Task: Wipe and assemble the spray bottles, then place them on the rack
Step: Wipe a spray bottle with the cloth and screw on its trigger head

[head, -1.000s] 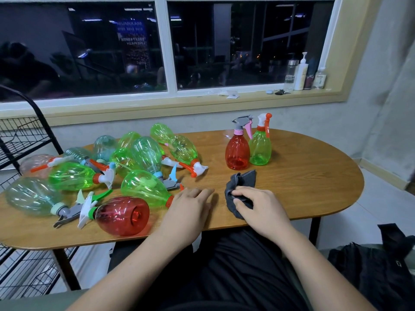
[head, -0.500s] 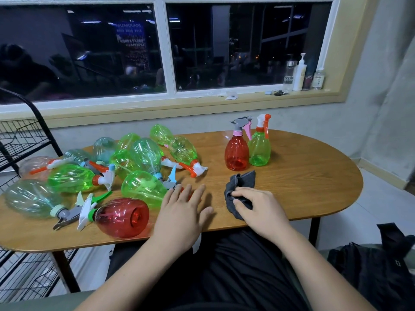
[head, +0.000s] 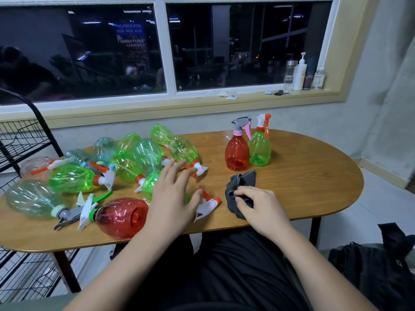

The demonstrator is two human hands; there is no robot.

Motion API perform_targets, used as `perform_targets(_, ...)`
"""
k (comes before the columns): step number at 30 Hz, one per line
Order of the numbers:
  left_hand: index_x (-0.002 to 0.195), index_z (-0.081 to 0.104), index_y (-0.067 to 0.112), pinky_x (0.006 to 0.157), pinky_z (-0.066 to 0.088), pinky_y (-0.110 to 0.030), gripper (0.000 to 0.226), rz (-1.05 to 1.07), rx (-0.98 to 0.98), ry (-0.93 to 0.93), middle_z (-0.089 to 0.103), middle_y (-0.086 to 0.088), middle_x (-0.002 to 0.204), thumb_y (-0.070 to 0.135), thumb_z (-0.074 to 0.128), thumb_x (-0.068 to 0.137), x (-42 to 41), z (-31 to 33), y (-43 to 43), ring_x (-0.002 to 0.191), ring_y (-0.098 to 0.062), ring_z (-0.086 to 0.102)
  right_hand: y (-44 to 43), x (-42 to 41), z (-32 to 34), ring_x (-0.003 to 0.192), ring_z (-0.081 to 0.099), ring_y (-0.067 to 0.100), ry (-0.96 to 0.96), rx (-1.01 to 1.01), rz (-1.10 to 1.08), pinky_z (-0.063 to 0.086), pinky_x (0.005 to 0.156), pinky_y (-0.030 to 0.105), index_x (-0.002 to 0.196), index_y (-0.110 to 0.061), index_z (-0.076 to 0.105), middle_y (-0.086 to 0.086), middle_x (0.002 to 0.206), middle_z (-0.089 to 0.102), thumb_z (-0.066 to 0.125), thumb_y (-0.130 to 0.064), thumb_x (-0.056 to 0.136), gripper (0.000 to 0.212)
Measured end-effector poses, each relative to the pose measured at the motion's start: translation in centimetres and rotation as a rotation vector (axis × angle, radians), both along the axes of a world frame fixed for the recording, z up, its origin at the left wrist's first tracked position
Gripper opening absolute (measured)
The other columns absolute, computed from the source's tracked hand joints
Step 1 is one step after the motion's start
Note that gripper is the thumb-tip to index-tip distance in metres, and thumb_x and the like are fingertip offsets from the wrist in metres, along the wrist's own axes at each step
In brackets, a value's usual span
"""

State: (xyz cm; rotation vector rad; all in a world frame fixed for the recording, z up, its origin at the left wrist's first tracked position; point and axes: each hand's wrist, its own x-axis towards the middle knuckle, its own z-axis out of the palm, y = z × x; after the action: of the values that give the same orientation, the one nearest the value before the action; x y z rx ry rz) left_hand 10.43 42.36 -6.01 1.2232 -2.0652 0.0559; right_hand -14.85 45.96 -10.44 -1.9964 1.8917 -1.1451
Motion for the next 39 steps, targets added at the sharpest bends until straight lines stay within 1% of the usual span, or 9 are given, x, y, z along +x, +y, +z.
perform_targets(5,0.14,0.059,0.031,0.127,0.017,-0.063,0.054,0.207,0.054,0.004,0.028,-0.012,0.17,0.047,0.074,0.091,1.1,-0.2,-1.6,0.161,-0.037,0.009,0.0,0.2,0.2,0.106,0.065,-0.002,-0.018,-0.009,0.001,0.053,0.093,0.021,0.122,-0.032,0.077,-0.022,0.116,0.072,0.08,-0.046,0.09,0.035)
perform_targets(10,0.143,0.058,0.033,0.124,0.02,-0.059,0.059,0.217,0.126,0.001,0.023,-0.01,0.173,0.057,0.071,0.091,0.6,-1.1,-1.2,0.159,-0.033,0.015,-0.3,-0.1,0.8,0.095,0.065,-0.003,-0.068,-0.04,-0.032,0.05,0.083,0.019,0.106,-0.029,0.079,-0.022,0.101,0.073,0.075,-0.028,0.099,0.008)
perform_targets(19,0.148,0.053,0.043,0.118,0.028,-0.051,0.062,0.119,0.07,0.031,0.03,0.002,0.169,0.076,0.046,0.096,-0.3,-1.5,-0.1,0.148,-0.026,0.026,0.4,-2.8,4.0,0.09,0.07,0.011,-0.525,-0.203,-0.274,0.049,0.067,0.032,0.095,-0.027,0.065,-0.012,0.091,0.076,0.062,-0.022,0.103,0.01)
perform_targets(22,0.144,0.058,0.042,0.115,0.034,-0.05,0.062,0.103,0.032,0.055,0.041,0.005,0.16,0.078,0.048,0.095,-0.1,-1.9,-0.5,0.142,-0.024,0.031,1.4,-2.0,5.1,0.087,0.068,0.004,-0.48,-0.28,-0.211,0.05,0.071,0.031,0.101,-0.029,0.064,-0.017,0.091,0.075,0.059,-0.022,0.106,0.01)
perform_targets(26,0.138,0.064,0.042,0.111,0.041,-0.051,0.061,0.104,-0.022,0.059,0.049,0.005,0.146,0.081,0.053,0.092,-0.2,-2.5,-0.9,0.138,-0.024,0.038,2.0,0.2,3.8,0.074,0.063,0.0,-0.158,-0.187,-0.017,0.042,0.059,0.017,0.119,-0.033,0.064,-0.015,0.084,0.07,0.053,-0.023,0.11,0.017)
perform_targets(28,0.137,0.065,0.04,0.112,0.041,-0.052,0.06,0.091,-0.03,0.064,0.049,0.003,0.145,0.078,0.058,0.091,-0.3,-2.7,-1.0,0.139,-0.025,0.039,2.0,1.2,2.5,0.085,0.065,0.0,-0.051,-0.078,0.077,0.047,0.07,0.019,0.135,-0.036,0.063,-0.012,0.098,0.073,0.049,-0.025,0.113,0.028)
perform_targets(31,0.137,0.065,0.038,0.112,0.042,-0.051,0.061,0.076,-0.056,0.059,0.05,0.002,0.146,0.076,0.06,0.09,-0.4,-2.8,-1.0,0.138,-0.026,0.043,1.6,2.5,1.3,0.145,0.049,0.007,0.043,0.009,0.102,0.04,0.118,0.025,0.157,-0.03,0.051,-0.005,0.156,0.057,0.046,-0.02,0.114,0.044)
perform_targets(33,0.138,0.065,0.036,0.112,0.043,-0.05,0.06,0.064,-0.071,0.052,0.05,0.002,0.147,0.073,0.062,0.091,-0.5,-2.9,-1.0,0.137,-0.027,0.044,1.5,3.3,1.6,0.156,0.033,0.012,0.077,0.047,0.093,0.026,0.123,0.022,0.163,-0.029,0.042,-0.006,0.166,0.042,0.043,-0.02,0.115,0.048)
perform_targets(39,0.137,0.061,0.029,0.11,0.044,-0.046,0.065,0.021,-0.129,-0.011,0.049,0.003,0.15,0.071,0.069,0.089,-0.4,-3.3,-1.1,0.138,-0.027,0.045,1.2,4.4,2.3,0.162,0.02,0.016,0.173,0.109,0.154,0.02,0.126,0.026,0.166,-0.032,0.034,-0.007,0.173,0.029,0.034,-0.029,0.117,0.049)
